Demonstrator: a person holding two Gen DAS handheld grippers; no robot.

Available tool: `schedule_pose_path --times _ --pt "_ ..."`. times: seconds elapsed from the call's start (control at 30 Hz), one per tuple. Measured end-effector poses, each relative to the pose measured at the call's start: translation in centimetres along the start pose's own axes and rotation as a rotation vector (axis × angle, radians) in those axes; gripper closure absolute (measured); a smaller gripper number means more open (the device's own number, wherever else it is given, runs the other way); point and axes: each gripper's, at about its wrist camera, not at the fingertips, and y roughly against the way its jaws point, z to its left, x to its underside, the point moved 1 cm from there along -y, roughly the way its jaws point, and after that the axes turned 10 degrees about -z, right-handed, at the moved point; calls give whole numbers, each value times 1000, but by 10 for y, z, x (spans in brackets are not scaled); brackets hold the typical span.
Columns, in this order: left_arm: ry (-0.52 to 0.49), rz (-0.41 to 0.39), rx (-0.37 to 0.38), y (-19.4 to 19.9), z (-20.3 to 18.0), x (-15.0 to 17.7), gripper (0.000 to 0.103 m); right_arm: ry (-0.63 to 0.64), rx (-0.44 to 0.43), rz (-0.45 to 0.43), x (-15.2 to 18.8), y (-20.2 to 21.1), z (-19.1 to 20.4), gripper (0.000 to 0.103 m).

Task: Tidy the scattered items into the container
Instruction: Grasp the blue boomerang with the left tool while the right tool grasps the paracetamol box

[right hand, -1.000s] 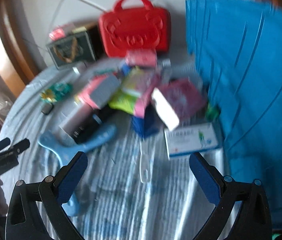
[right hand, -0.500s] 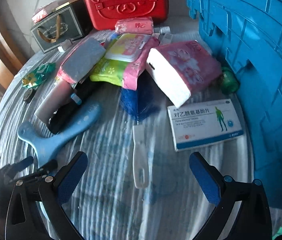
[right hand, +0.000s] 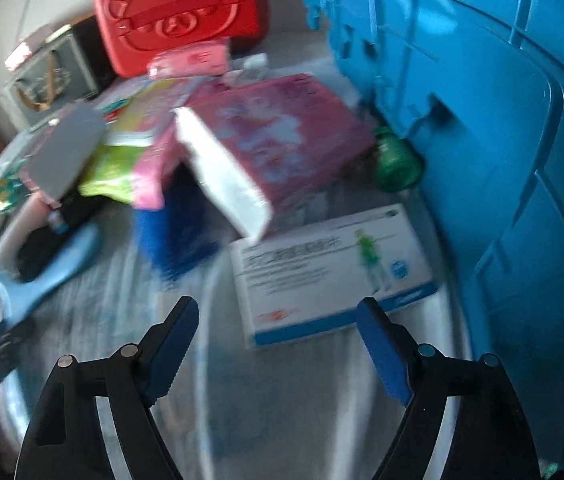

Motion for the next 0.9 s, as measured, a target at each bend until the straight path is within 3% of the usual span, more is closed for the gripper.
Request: schedule_pose_path --times 0.1,0.2,0.3,0.4,0.47,0.5,0.57,0.63,0.77,0.9 --pt "2 -9 -1 0 5 -5 48 -5 41 -17 1 -15 -4 19" --pt "2 -6 0 -2 8 -11 48 32 96 -48 6 -26 5 3" --pt "-2 -5 4 -2 10 -13 48 51 89 -49 14 -23 14 0" --pt "-5 -3 9 -2 11 -13 49 19 -77 -17 20 -6 18 0" --pt "-5 -1 8 -2 12 -12 49 -25 -246 43 26 7 22 6" --pt "-3 -1 7 -2 12 -13 49 -36 -243 46 29 11 20 10" --pt "-1 -2 4 -2 13 -12 49 24 -32 -59 29 22 11 9" --pt "0 -6 1 -1 16 -11 50 29 92 -92 22 16 -3 6" --pt "6 -15 -2 3 21 -7 53 -74 199 -94 17 -9 -28 0" --pt "-7 -20 37 9 15 -2 56 -153 184 -133 11 -17 -38 0"
